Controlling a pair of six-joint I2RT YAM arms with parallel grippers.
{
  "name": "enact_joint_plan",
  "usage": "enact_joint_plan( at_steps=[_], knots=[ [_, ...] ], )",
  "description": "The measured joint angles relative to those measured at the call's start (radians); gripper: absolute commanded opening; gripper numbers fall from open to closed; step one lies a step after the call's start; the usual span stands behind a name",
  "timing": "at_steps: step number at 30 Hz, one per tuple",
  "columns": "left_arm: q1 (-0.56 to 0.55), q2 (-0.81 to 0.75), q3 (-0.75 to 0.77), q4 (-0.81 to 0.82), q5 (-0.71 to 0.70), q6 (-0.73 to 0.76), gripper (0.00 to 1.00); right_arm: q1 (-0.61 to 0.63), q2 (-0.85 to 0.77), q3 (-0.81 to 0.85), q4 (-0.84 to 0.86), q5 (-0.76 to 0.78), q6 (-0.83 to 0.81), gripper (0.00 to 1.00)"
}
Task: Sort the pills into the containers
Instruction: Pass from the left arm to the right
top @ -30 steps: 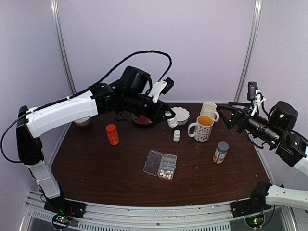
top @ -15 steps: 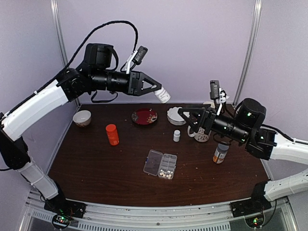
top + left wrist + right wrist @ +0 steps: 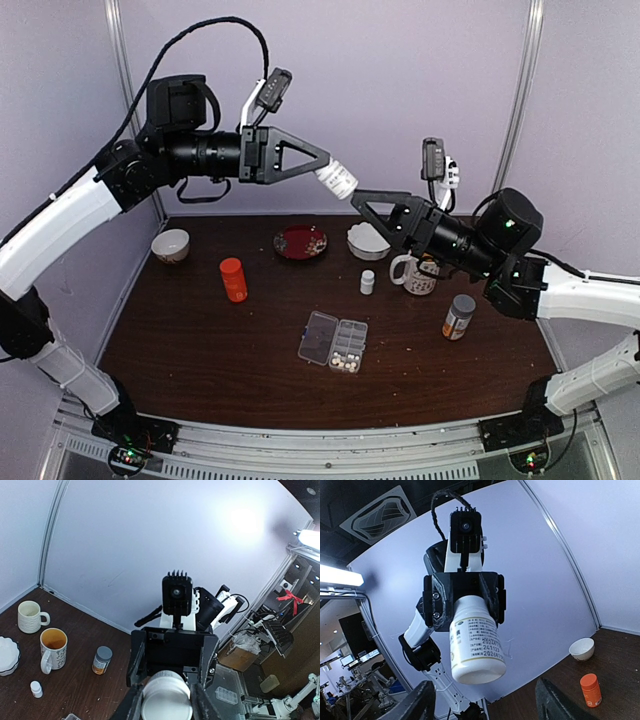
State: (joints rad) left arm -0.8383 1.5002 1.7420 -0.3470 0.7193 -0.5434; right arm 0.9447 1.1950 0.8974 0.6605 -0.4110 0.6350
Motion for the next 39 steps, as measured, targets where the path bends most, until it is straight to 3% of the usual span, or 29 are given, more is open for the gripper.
enact_joint_plan(
  at_steps=[6, 9, 16, 20, 24, 31, 39],
  knots=[
    [0.0, -0.009, -0.033, 0.06, 0.03, -0.025, 0.1, 0.014, 0.019, 0.023, 0.03, -0.029, 0.015, 0.62],
    [0.0, -0.009, -0.05, 0.079, 0.041, -0.035, 0.09, 0.017, 0.032, 0.045, 0.034, -0.037, 0.019, 0.52],
    [0.0, -0.016, -0.091, 0.117, 0.051, -0.054, 0.08, 0.021, 0.066, 0.068, 0.039, -0.042, 0.026, 0.42],
    [0.0, -0.025, -0.105, 0.121, 0.048, -0.055, 0.08, 0.026, 0.092, 0.082, 0.044, -0.049, 0.03, 0.57],
    [0.0, -0.037, -0.118, 0.122, 0.043, -0.055, 0.08, 0.034, 0.107, 0.083, 0.053, -0.063, 0.028, 0.39],
    [0.0, -0.047, -0.125, 0.136, 0.045, -0.057, 0.07, 0.039, 0.108, 0.082, 0.075, -0.063, 0.037, 0.38],
    [0.0, -0.049, -0.134, 0.138, 0.051, -0.061, 0.07, 0.048, 0.103, 0.066, 0.079, -0.054, 0.01, 0.21]
  ],
)
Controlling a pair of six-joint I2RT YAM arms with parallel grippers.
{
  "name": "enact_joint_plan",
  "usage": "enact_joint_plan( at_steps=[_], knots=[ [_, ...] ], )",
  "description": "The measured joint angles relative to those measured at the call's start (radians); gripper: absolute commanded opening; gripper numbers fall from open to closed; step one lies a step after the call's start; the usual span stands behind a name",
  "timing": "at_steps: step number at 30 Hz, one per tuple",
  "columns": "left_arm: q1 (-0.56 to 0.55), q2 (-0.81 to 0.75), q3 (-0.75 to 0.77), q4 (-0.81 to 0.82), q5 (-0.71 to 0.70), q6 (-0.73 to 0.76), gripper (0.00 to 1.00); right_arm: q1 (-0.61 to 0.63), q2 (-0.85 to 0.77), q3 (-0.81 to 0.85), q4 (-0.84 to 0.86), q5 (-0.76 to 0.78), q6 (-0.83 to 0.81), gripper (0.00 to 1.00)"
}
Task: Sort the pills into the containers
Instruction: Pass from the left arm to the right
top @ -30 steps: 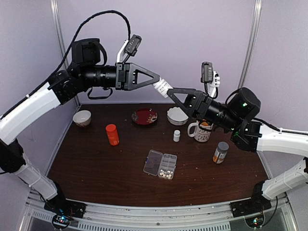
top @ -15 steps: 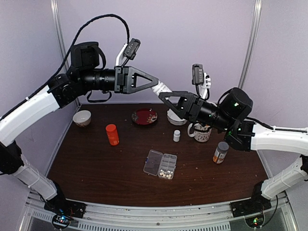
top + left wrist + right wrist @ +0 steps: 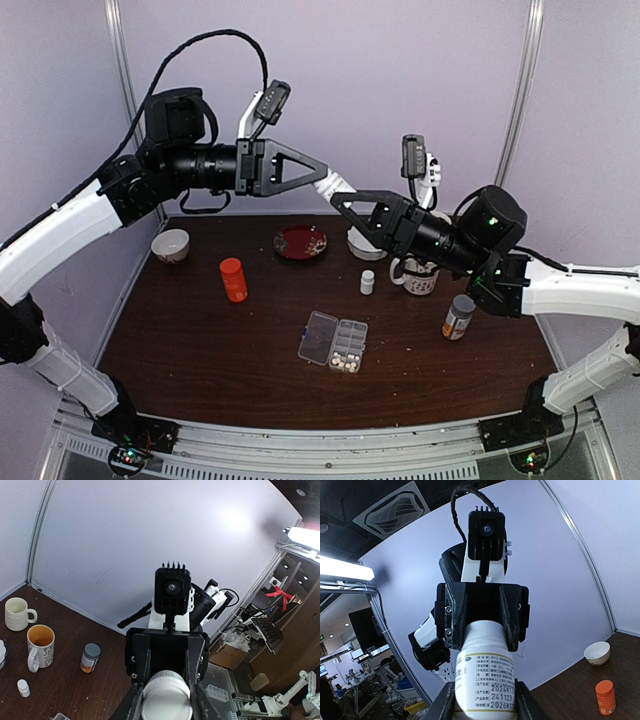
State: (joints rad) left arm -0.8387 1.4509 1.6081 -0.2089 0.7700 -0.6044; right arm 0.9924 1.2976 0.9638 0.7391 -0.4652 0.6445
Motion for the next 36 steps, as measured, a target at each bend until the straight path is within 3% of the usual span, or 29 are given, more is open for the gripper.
enact_joint_plan(
  at_steps=[7, 11, 16, 18, 21, 24, 26, 32, 36],
  knots=[
    [-0.003, 0.0, 0.0, -0.02, 0.011, -0.011, 0.06, 0.028, -0.051, 0.045, -0.204, 0.051, -0.249, 0.14],
    [-0.003, -0.004, 0.0, -0.047, -0.016, -0.088, 0.03, 0.073, -0.076, 0.095, -0.368, 0.188, -0.523, 0.1],
    [0.0, -0.005, -0.024, -0.072, -0.059, -0.231, 0.04, 0.118, -0.077, 0.109, -0.457, 0.348, -0.791, 0.08],
    [0.0, -0.005, -0.032, -0.089, -0.077, -0.284, 0.16, 0.138, -0.074, 0.109, -0.475, 0.411, -0.881, 0.07],
    [0.0, -0.006, -0.032, -0.106, -0.105, -0.33, 0.59, 0.155, -0.07, 0.104, -0.47, 0.467, -0.955, 0.05],
    [0.0, -0.016, -0.035, -0.106, -0.157, -0.323, 0.84, 0.159, -0.072, 0.08, -0.452, 0.478, -0.976, 0.04],
    [0.009, -0.043, -0.051, -0.096, -0.2, -0.292, 0.92, 0.156, -0.072, 0.073, -0.458, 0.469, -0.96, 0.04],
    [0.037, -0.169, -0.083, -0.038, -0.253, -0.061, 0.95, 0.113, -0.11, 0.07, -0.479, 0.337, -0.826, 0.03],
    [0.041, -0.214, -0.058, -0.061, -0.185, 0.278, 0.97, 0.067, -0.154, 0.067, -0.497, 0.195, -0.707, 0.04]
  ],
)
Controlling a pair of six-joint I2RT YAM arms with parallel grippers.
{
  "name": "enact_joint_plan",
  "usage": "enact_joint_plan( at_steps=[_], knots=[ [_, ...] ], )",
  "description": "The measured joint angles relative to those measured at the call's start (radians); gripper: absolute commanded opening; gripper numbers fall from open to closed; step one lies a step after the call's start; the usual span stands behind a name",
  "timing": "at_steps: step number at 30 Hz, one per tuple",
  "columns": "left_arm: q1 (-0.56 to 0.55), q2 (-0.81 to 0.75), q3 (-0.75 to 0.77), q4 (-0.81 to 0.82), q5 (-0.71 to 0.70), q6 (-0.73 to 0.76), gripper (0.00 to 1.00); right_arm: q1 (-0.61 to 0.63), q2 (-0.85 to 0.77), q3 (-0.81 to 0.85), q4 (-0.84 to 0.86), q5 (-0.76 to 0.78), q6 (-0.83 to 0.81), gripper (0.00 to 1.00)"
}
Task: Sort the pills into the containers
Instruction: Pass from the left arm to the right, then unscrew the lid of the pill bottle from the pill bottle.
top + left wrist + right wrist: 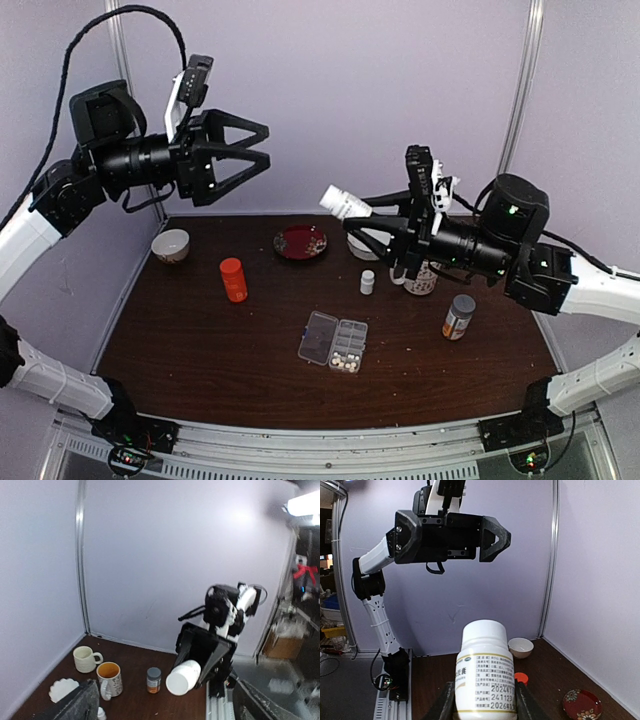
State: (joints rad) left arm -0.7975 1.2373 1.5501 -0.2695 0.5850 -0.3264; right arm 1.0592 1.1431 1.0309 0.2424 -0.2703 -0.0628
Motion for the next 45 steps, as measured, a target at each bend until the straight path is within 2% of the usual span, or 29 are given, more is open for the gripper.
enact_joint_plan(
  at_steps=[4, 7, 10, 13, 19, 32, 45],
  knots=[
    [0.0, -0.045, -0.02, -0.112, 0.128, 0.48, 0.98, -0.034, -0.027, -0.001, -0.037, -0.136, 0.104, 0.05],
    [0.0, -0.08, -0.085, -0.173, 0.159, 0.767, 0.97, -0.05, -0.04, -0.006, -0.056, -0.229, 0.168, 0.06],
    [-0.004, -0.074, -0.121, -0.223, 0.161, 0.984, 0.97, -0.056, -0.042, -0.011, -0.071, -0.29, 0.21, 0.06],
    [-0.014, -0.032, -0.122, -0.252, 0.16, 1.131, 0.92, -0.056, -0.024, -0.011, -0.075, -0.341, 0.242, 0.06],
    [-0.027, 0.065, -0.103, -0.276, 0.178, 1.248, 0.83, -0.057, 0.055, -0.007, -0.075, -0.413, 0.277, 0.06],
    [-0.031, 0.108, -0.08, -0.279, 0.251, 1.287, 0.79, -0.062, 0.114, 0.022, -0.05, -0.459, 0.283, 0.04],
    [-0.054, 0.107, -0.082, -0.278, 0.288, 1.351, 0.53, -0.068, 0.139, 0.027, 0.002, -0.472, 0.321, 0.03]
  ],
)
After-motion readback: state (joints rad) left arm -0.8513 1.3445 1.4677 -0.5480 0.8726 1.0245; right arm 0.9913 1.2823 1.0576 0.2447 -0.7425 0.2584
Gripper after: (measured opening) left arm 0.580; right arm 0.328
